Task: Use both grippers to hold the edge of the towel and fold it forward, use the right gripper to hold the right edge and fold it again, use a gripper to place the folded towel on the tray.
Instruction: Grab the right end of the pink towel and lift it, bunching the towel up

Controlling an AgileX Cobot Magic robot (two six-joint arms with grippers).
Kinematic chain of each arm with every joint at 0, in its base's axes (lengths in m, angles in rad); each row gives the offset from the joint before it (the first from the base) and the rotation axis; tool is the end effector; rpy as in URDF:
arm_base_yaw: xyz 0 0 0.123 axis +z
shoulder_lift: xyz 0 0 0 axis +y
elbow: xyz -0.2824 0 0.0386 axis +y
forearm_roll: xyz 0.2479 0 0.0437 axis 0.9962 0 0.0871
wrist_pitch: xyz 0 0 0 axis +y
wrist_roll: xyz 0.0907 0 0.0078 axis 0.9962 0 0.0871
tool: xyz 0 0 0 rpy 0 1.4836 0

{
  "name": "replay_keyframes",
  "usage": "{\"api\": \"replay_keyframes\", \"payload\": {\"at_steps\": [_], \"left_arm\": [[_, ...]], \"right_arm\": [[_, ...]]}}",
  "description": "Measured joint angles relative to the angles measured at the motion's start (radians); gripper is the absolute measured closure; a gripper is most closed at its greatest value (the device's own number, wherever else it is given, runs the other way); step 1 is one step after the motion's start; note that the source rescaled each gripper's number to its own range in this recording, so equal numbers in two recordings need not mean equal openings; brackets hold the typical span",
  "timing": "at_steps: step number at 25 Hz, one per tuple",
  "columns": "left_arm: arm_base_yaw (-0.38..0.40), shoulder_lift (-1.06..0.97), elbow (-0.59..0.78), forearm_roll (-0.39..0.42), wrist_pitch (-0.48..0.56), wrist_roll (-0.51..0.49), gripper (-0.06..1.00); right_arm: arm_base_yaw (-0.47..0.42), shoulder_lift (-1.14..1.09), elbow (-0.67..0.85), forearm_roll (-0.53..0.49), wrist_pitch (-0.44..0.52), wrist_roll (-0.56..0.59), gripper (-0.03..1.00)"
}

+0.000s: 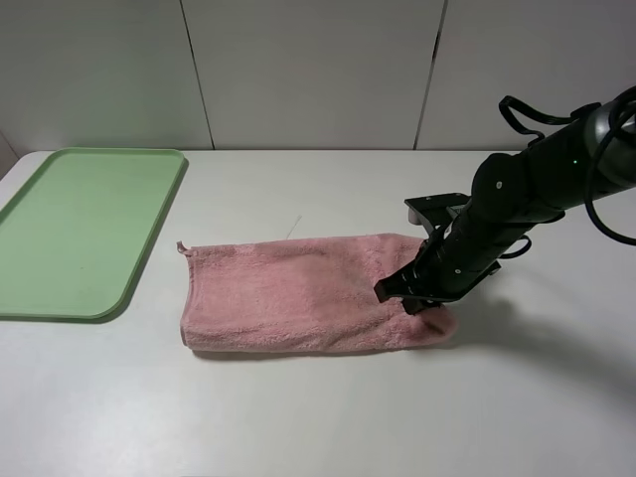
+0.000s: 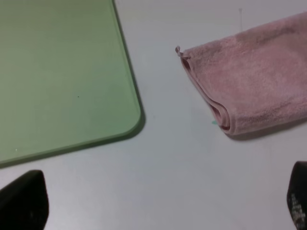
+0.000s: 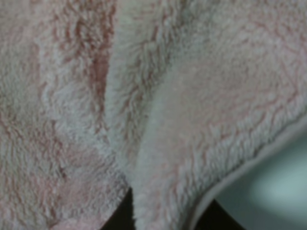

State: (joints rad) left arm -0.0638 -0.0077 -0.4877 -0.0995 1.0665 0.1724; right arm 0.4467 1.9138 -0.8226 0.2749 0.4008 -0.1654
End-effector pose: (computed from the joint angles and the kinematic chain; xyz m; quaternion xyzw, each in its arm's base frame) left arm -0.0056 -0.0076 0.2736 0.1027 0.8487 -0.0216 0.5184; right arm 0.2669 0.1385 0.0871 -0.1818 0.9778 0.0746 0.0724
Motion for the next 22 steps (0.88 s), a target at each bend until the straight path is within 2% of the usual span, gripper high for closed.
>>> {"api": "replay_keyframes", "payload": {"at_steps": [4, 8, 12, 22], "left_arm": [[0.000, 0.000, 0.000, 0.000, 0.000, 0.000, -0.06], [0.000, 0.000, 0.000, 0.000, 0.000, 0.000, -0.06], [0.000, 0.000, 0.000, 0.000, 0.000, 0.000, -0.06], [0.000, 0.000, 0.000, 0.000, 0.000, 0.000, -0.06]], "right_arm": [[-0.001, -0.008, 0.000, -0.014, 0.010, 0.000, 0.88], [-0.033, -0.035, 0.006, -0.055, 0.080, 0.000, 0.88], [-0.085, -0.085, 0.008, -0.122, 0.154, 0.023, 0.88], [-0.258, -0.246, 0.009, -0.258, 0.265, 0.044, 0.88]]}}
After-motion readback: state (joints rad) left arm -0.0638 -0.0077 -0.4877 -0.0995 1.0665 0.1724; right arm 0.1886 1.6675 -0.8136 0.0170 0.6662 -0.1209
